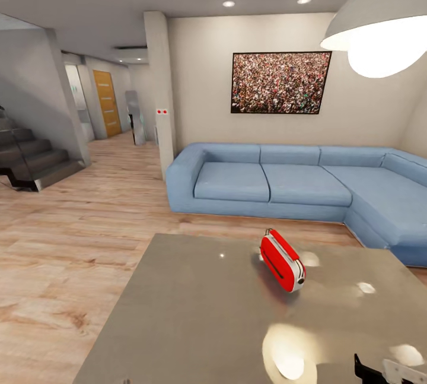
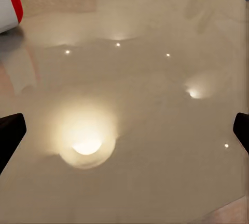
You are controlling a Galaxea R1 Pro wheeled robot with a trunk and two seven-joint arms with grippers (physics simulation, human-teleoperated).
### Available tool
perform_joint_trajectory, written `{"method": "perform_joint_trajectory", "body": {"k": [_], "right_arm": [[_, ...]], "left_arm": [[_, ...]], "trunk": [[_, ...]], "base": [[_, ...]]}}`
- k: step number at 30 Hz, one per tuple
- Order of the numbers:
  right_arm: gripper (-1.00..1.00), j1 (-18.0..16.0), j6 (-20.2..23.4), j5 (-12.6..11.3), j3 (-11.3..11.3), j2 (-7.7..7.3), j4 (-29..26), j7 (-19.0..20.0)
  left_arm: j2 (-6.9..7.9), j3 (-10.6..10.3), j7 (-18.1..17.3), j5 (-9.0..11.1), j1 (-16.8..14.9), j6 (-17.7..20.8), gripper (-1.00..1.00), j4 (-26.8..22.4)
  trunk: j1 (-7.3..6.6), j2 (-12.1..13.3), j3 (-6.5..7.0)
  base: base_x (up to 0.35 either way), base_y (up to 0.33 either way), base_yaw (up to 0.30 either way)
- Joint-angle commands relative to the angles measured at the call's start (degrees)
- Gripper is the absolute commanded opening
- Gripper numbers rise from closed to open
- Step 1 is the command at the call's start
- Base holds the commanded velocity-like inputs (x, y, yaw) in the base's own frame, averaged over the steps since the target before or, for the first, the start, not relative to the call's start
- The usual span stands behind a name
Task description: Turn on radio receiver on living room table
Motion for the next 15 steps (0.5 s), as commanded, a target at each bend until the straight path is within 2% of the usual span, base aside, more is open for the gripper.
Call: {"method": "perform_joint_trajectory", "body": {"k": [1, 3, 6, 7, 8, 9, 11, 15], "right_arm": [[1.0, 0.0, 0.0, 0.0, 0.0, -0.11, 0.0, 0.2], [1.0, 0.0, 0.1, -0.1, -0.1, -0.79, 0.0, 2.2], [1.0, 0.0, 0.3, -0.8, -0.5, -3.71, 0.4, 7.5], [1.0, 0.0, 0.4, -2.3, -0.5, -4.96, 0.6, 9.6], [1.0, 0.0, 0.5, -3.8, -0.5, -5.47, 0.7, 10.5], [1.0, 0.0, 0.6, -6.3, -0.5, -6.06, 0.8, 11.3], [1.0, 0.0, 0.7, -7.5, -0.5, -6.37, 0.9, 11.5], [1.0, 0.0, 0.7, -8.2, 0.0, -6.49, 1.0, 11.4]], "left_arm": [[0.0, 0.0, 0.0, 0.0, 0.0, 0.0, 1.0, 0.0], [0.0, 0.0, 0.0, 0.0, 0.0, 0.0, 1.0, 0.0], [0.0, 0.0, 0.0, 0.0, 0.0, 0.0, 1.0, 0.0], [0.0, 0.0, 0.0, 0.0, 0.0, 0.0, 1.0, 0.0], [0.0, 0.0, 0.0, 0.0, 0.0, 0.0, 1.0, 0.0], [0.0, 0.0, 0.0, 0.0, 0.0, 0.0, 1.0, 0.0], [0.0, 0.0, 0.0, 0.0, 0.0, 0.0, 1.0, 0.0], [0.0, 0.0, 0.0, 0.0, 0.0, 0.0, 1.0, 0.0]], "trunk": [[0.0, 0.0, 0.0], [0.0, 0.0, 0.0], [0.0, 0.0, 0.0], [0.0, 0.0, 0.0], [0.0, 0.0, 0.0], [0.0, 0.0, 0.0], [0.0, 0.0, 0.0], [0.0, 0.0, 0.0]], "base": [[0.0, 0.0, 0.0], [0.0, 0.0, 0.0], [0.0, 0.0, 0.0], [0.0, 0.0, 0.0], [0.0, 0.0, 0.0], [0.0, 0.0, 0.0], [0.0, 0.0, 0.0], [0.014, 0.0, 0.0]]}}
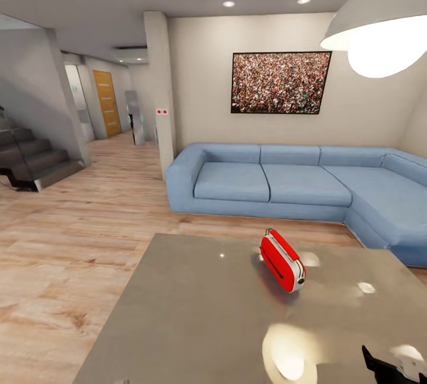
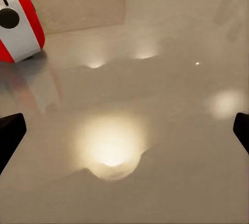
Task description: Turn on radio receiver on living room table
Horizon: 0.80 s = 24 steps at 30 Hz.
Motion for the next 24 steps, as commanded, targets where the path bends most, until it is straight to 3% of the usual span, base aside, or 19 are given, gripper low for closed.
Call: {"method": "perform_joint_trajectory", "body": {"k": [1, 10, 24], "right_arm": [[1.0, 0.0, 0.0, 0.0, 0.0, -0.01, 0.0, 0.0], [1.0, 0.0, -0.1, 0.0, -0.1, 0.05, 0.0, -0.3], [1.0, 0.0, -0.1, 0.0, 0.1, 0.09, 0.0, -0.3]], "left_arm": [[0.01, 0.0, 0.0, 0.0, 0.0, 0.0, 1.0, 0.0], [0.0, 0.0, 0.0, 0.0, 0.0, 0.0, 1.0, 0.0], [0.0, 0.0, 0.0, 0.0, 0.0, -0.1, 1.0, 0.0]], "trunk": [[0.0, 0.0, 0.0], [0.0, 0.0, 0.0], [0.0, 0.0, 0.0]], "base": [[0.134, 0.0, 0.0], [0.265, 0.0, 0.0], [0.016, 0.0, 0.0]]}}
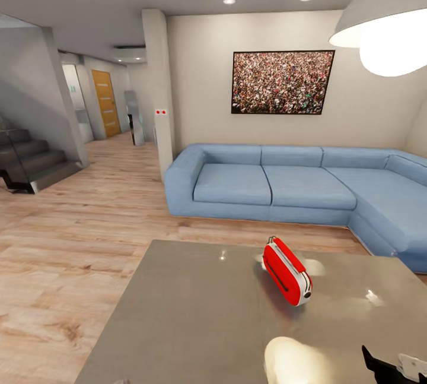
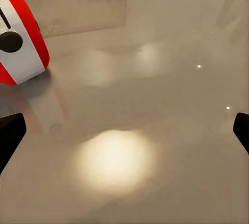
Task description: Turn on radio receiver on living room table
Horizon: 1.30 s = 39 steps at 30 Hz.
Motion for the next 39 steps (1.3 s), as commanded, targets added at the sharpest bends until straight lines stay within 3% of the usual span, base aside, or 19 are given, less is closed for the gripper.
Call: {"method": "perform_joint_trajectory", "body": {"k": [1, 39], "right_arm": [[1.0, 0.0, 0.0, 0.0, 0.0, 0.02, 0.0, 0.0], [1.0, 0.0, 0.0, -0.1, 0.1, 0.36, -0.1, 0.5]], "left_arm": [[0.0, 0.0, 0.0, 0.0, 0.0, 0.0, 1.0, 0.0], [0.0, 0.0, 0.0, 0.0, 0.0, 0.0, 1.0, 0.0]], "trunk": [[0.0, 0.0, 0.0], [0.0, 0.0, 0.0]], "base": [[0.0, 0.0, 0.0], [0.0, 0.0, 0.0]]}}
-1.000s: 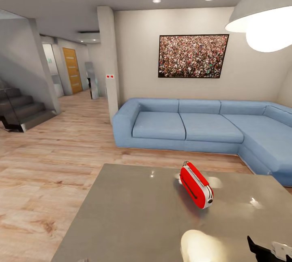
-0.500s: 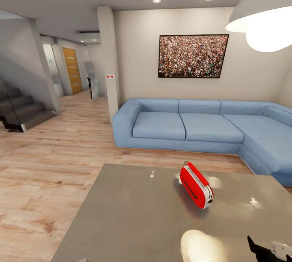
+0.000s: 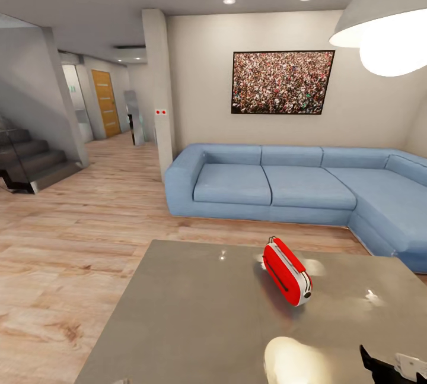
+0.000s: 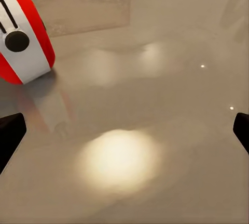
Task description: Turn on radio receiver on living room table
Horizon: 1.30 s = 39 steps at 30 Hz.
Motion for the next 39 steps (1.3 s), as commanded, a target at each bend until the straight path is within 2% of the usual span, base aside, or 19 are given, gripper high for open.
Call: {"method": "perform_joint_trajectory", "body": {"k": [1, 6, 9, 11, 14, 16, 19, 20, 21, 22, 23, 24, 26, 28, 30, 32, 36, 39], "right_arm": [[1.0, 0.0, 0.0, 0.0, 0.0, 0.02, 0.0, 0.0], [1.0, 0.0, 0.2, 0.2, 0.7, 0.05, -1.1, -0.1], [1.0, -1.1, 2.9, 0.0, 4.2, 0.05, -6.2, -1.5], [1.0, -3.8, 9.1, 0.0, 7.5, 0.0, -9.1, -4.7], [1.0, -11.3, 18.5, 0.0, 12.6, -0.04, -10.7, -9.4], [1.0, -16.1, 21.3, 0.0, 15.6, -0.04, -11.1, -10.8], [1.0, -23.9, 23.0, -0.2, 19.2, 0.03, -11.2, -13.0], [1.0, -28.9, 23.3, -1.5, 22.8, 1.4, -11.1, -16.8], [1.0, -31.3, 23.4, -2.3, 24.7, 3.05, -10.6, -20.7], [1.0, -32.3, 23.4, -2.4, 25.9, 3.86, -9.9, -23.1], [1.0, -33.7, 23.4, -2.6, 28.2, 4.71, -8.8, -26.6], [1.0, -35.1, 23.4, -2.7, 33.1, 5.44, -6.1, -31.4], [1.0, -37.2, 25.6, -2.7, 37.1, 6.25, -3.8, -36.1], [1.0, -37.9, 28.9, -2.7, 38.8, 7.17, -3.0, -37.5], [1.0, -38.2, 30.1, -2.7, 40.7, 9.24, -1.8, -38.1], [1.0, -38.4, 28.0, -2.7, 41.5, 10.15, 1.5, -38.3], [1.0, -39.3, 20.6, -2.5, 41.8, 10.51, 8.3, -38.4], [1.0, -39.5, 18.8, -2.4, 41.9, 10.69, 10.0, -38.4]], "left_arm": [[0.0, 0.0, 0.0, 0.0, 0.0, 0.0, 1.0, 0.0], [0.0, 0.0, 0.0, 0.0, 0.0, 0.0, 1.0, 0.0], [0.0, 0.0, 0.0, 0.0, 0.0, 0.0, 1.0, 0.0], [0.0, 0.0, 0.0, 0.0, 0.0, 0.0, 1.0, 0.0], [0.04, 0.0, 0.0, 0.0, 0.0, 0.0, 1.0, 0.0], [0.07, 0.0, 0.0, 0.0, 0.0, 0.0, 1.0, 0.0], [0.08, 0.0, 0.0, -0.1, 0.0, 0.0, 1.0, 0.0], [0.14, -0.1, 0.0, -0.1, 0.0, 0.0, 1.0, 0.0], [0.16, -0.1, 0.0, -0.1, 0.0, 0.0, 1.0, 0.0], [0.17, -0.1, 0.0, -0.1, 0.0, 0.0, 1.0, 0.0], [0.13, -0.1, 0.0, -0.1, 0.0, 0.0, 1.0, 0.0], [0.04, -0.1, 0.0, -0.1, 0.0, 0.0, 1.0, 0.0], [0.06, -0.1, 0.0, -0.1, 0.0, 0.0, 1.0, 0.0], [0.08, -0.1, 0.0, -0.1, 0.0, 0.0, 1.0, 0.0], [0.08, -0.1, 0.0, -0.1, 0.0, 0.0, 1.0, 0.0], [0.09, -0.2, 0.0, -0.1, 0.0, -0.8, 1.0, 0.7], [0.02, -0.3, 0.0, -0.1, 0.0, -4.1, 1.0, 3.0], [0.06, -0.3, 0.0, -0.1, 0.0, -5.0, 1.0, 3.4]], "trunk": [[0.0, 0.0, 0.0], [0.0, 0.0, 0.0], [0.0, 0.0, 0.0], [0.0, 0.0, 0.0], [0.0, 0.0, 0.0], [0.0, 0.0, 0.0], [0.0, 0.0, 0.0], [0.0, 0.0, 0.0], [0.0, 0.0, 0.0], [0.0, 0.0, 0.0], [0.0, 0.0, 0.0], [0.0, 0.0, 0.0], [0.0, 0.0, 0.0], [0.0, 0.0, 0.0], [0.0, 0.0, 0.0], [0.0, 0.0, 0.0], [0.0, 0.0, 0.0], [0.0, 0.0, 0.0]], "base": [[0.0, 0.0, 0.0], [0.0, 0.0, 0.0], [0.0, 0.0, 0.0], [0.0, 0.0, 0.0], [0.0, 0.0, 0.0], [0.0, 0.0, 0.0], [0.0, 0.0, 0.0], [0.0, 0.0, 0.0], [0.0, 0.0, 0.0], [0.0, 0.0, 0.0], [0.0, 0.0, 0.0], [0.0, 0.0, 0.0], [0.0, 0.0, 0.0], [0.0, 0.0, 0.0], [0.0, 0.0, 0.0], [0.0, 0.0, 0.0], [0.0, 0.0, 0.0], [0.0, 0.0, 0.0]]}}
